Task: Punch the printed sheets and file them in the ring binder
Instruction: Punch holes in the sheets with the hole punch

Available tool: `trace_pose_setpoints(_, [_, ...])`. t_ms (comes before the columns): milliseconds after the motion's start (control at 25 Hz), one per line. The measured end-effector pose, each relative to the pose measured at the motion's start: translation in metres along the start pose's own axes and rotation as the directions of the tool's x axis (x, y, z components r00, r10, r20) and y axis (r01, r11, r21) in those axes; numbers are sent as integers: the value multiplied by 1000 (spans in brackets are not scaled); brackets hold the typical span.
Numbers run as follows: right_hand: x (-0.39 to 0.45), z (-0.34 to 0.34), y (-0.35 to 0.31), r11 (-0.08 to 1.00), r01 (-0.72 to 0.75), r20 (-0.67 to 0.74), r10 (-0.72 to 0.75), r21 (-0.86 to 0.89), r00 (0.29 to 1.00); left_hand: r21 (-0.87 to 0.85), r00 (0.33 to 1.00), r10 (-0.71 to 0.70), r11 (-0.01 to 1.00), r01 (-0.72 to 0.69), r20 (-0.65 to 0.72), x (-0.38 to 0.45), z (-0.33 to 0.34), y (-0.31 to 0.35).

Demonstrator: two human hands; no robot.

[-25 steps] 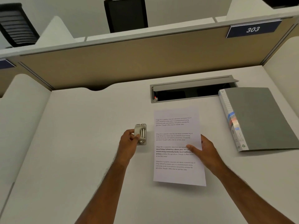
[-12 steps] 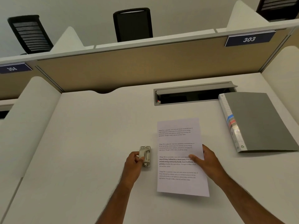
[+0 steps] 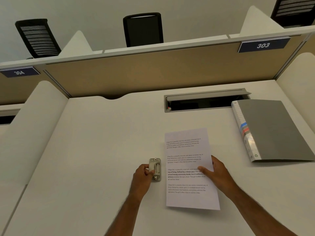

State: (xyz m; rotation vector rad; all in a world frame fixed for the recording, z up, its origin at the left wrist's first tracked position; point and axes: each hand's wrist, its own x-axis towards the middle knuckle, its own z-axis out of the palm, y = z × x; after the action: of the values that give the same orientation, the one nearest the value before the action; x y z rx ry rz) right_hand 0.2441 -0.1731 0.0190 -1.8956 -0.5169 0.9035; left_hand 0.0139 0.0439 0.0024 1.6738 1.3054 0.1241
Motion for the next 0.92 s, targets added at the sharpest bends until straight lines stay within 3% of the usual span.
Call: trace_pose_setpoints(920, [16, 28, -4, 1000, 0, 46, -1, 19, 999, 24, 999, -6, 1000, 5, 41, 4, -2, -3])
